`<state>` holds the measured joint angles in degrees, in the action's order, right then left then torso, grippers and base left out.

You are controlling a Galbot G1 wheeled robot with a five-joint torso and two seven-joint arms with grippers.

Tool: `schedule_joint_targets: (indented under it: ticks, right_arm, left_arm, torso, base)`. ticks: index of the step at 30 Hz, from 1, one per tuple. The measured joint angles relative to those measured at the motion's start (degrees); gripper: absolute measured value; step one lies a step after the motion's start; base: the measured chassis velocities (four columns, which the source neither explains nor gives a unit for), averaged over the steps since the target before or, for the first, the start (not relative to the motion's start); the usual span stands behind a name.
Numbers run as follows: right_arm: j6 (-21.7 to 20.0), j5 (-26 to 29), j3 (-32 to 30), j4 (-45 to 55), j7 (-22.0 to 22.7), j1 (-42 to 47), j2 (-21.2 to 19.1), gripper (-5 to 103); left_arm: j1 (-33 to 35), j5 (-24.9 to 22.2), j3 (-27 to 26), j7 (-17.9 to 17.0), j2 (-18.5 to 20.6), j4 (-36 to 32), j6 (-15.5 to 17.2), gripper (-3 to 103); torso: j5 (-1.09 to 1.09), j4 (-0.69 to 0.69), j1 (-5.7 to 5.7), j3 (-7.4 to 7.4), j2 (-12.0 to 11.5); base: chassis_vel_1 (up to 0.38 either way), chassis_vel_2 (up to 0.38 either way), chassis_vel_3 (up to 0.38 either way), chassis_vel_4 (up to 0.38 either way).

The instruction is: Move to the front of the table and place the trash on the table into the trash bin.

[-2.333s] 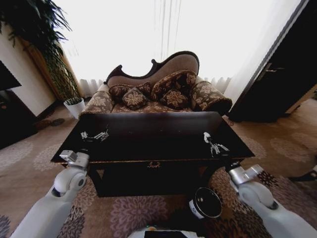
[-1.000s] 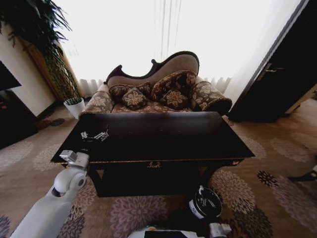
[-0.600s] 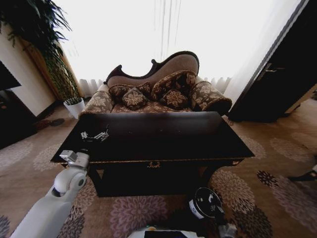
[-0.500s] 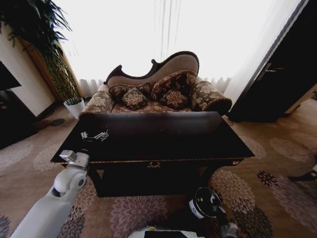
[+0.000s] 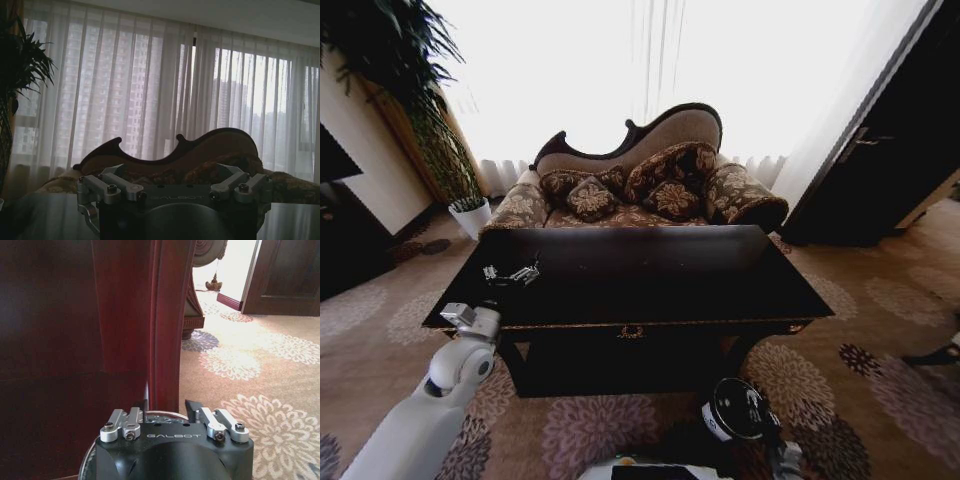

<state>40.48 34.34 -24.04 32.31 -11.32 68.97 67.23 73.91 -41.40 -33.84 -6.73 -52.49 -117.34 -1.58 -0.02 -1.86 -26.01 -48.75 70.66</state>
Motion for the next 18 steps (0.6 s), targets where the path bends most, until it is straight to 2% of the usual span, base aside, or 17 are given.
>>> schedule_joint_targets:
  ticks: [3,5,6,7,8,9,11,12,16,18]
  right_arm:
    - [0.0,-0.15,0.07,0.14,-0.04,0.31,0.61,59]
    - [0.0,-0.16,0.07,0.25,-0.04,0.4,0.72,59]
    - [0.02,-0.2,0.08,0.45,-0.04,0.53,0.88,65]
    - [0.26,-0.41,0.08,1.16,-0.04,1.15,1.27,76]
    - [0.47,-0.56,0.08,1.96,-0.04,1.85,1.55,76]
    - [0.73,-0.73,0.08,3.17,-0.06,2.84,1.91,82]
    - [0.85,-0.8,0.08,3.73,-0.09,3.31,2.09,82]
    - [1.49,-1.1,0.0,6.49,-0.38,5.59,2.91,92]
    - [3.12,-2.11,-1.55,12.17,-1.3,9.81,4.56,99]
    - [4.29,-2.28,-3.34,18.32,-2.2,14.12,6.11,100]
  left_arm:
    - [0.0,0.0,0.0,0.0,0.0,0.0,0.0,100]
    - [0.0,0.0,0.0,0.0,0.0,0.0,0.0,100]
    - [0.0,0.0,0.0,0.0,0.0,0.0,0.0,100]
    - [0.0,0.0,0.0,0.0,0.0,0.0,0.0,100]
    - [0.0,0.0,0.0,0.0,0.0,0.0,0.0,100]
    - [0.0,0.0,0.0,0.0,0.0,0.0,0.0,100]
    - [0.0,0.0,0.0,0.0,0.0,0.0,0.0,100]
    - [0.0,0.0,0.0,0.0,0.0,0.0,0.0,100]
    - [0.0,0.0,0.0,0.0,0.0,0.0,0.0,100]
    - [0.0,0.0,0.0,0.0,0.0,0.0,0.0,100]
  torso:
    - [0.0,-0.01,0.0,0.0,0.0]
    - [-0.01,-0.01,0.0,0.0,0.0]
    - [-0.01,-0.01,0.0,0.0,0.0]
    - [0.0,0.01,0.0,0.0,0.0]
    - [-0.01,0.01,0.0,0.0,0.0]
    - [-0.02,0.01,0.0,0.0,0.0]
    - [-0.02,0.01,0.0,0.0,0.0]
    - [0.0,0.0,0.0,0.0,0.0]
    - [-0.01,-0.01,0.0,0.01,0.01]
    - [0.0,-0.01,0.0,0.01,0.0]
  base:
    - [0.0,0.0,0.0,0.0]
    - [0.0,0.0,0.0,0.0]
    - [0.0,0.0,0.0,0.0]
    - [0.0,0.0,0.0,0.0]
    - [0.0,0.0,0.0,0.0]
    - [0.0,0.0,0.0,0.0]
    - [0.0,0.0,0.0,0.0]
    - [0.0,0.0,0.0,0.0]
    - [0.0,0.0,0.0,0.0]
    - [0.0,0.0,0.0,0.0]
